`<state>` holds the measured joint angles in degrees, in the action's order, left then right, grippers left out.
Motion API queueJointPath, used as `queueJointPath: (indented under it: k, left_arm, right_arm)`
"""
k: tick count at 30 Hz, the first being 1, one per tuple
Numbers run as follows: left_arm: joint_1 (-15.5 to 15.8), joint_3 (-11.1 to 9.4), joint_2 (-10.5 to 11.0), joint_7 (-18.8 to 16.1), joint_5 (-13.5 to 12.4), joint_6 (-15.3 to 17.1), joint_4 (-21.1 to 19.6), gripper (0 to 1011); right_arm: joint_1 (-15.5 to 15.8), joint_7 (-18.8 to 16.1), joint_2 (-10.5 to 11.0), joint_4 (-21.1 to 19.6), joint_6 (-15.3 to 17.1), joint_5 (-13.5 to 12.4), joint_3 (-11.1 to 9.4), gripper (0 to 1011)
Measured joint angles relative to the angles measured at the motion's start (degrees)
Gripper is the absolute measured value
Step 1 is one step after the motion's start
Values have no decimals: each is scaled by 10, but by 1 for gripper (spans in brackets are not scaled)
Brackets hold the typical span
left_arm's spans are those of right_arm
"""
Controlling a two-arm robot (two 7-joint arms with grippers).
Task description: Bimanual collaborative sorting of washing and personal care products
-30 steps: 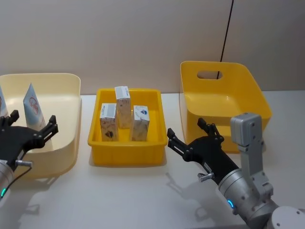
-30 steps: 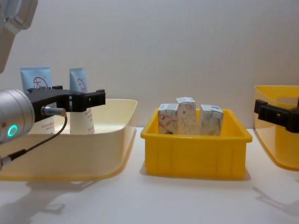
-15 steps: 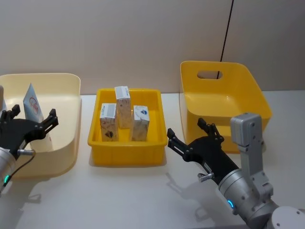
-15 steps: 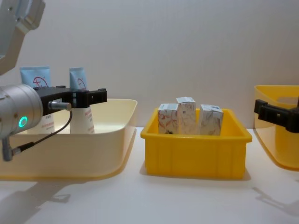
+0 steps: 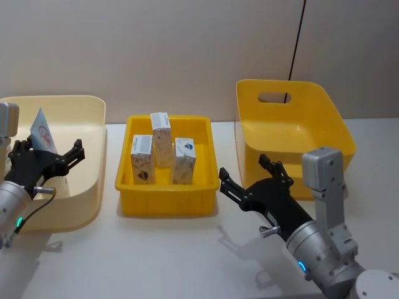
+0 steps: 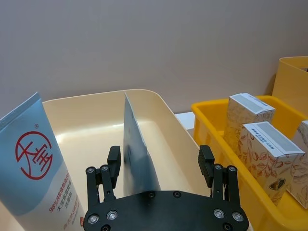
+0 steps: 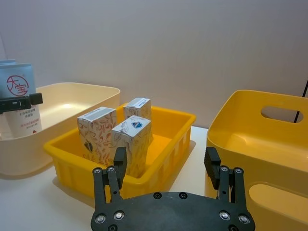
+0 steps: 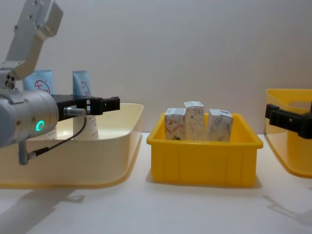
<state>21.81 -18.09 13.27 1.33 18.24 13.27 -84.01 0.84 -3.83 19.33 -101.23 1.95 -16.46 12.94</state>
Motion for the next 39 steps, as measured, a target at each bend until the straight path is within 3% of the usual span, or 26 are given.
queueJointPath:
  k: [5, 11, 25, 28, 39]
  left_arm:
    - [8, -2, -4, 2, -3, 2, 12, 1000]
    - [15, -3, -7, 3, -5, 4, 22, 885]
    - [22, -5, -11, 4, -8, 5, 32, 471]
    - [23, -5, -11, 5, -8, 6, 34, 338]
    - [25, -5, -12, 5, -9, 6, 36, 259]
  right_arm:
    - [0, 0, 0, 0, 0, 0, 0, 1001]
    - [0, 0, 0, 0, 0, 0, 0, 1001]
    - [0, 0, 0, 0, 0, 0, 0, 1001]
    - [0, 0, 0, 0, 0, 0, 0, 1001]
    - [0, 0, 0, 0, 0, 0, 0, 1001]
